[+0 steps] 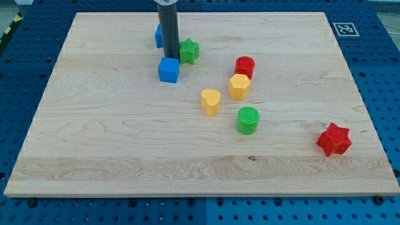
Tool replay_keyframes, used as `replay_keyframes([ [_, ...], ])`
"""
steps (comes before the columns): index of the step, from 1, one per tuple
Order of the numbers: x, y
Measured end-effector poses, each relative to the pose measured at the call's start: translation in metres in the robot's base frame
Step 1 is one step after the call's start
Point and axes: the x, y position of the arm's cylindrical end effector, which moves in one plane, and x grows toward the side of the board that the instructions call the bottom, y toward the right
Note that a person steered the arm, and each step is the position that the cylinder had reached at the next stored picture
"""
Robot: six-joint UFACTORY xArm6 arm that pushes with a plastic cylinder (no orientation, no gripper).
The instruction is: Push the green star into the red circle
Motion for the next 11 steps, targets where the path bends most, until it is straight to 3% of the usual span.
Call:
replay_keyframes([
  [3, -0.003, 0.014],
  [4, -0.029, 0.023],
  [7, -0.041, 0.096],
  [9, -0.040, 0.098],
  [11, -0.079, 0.063],
])
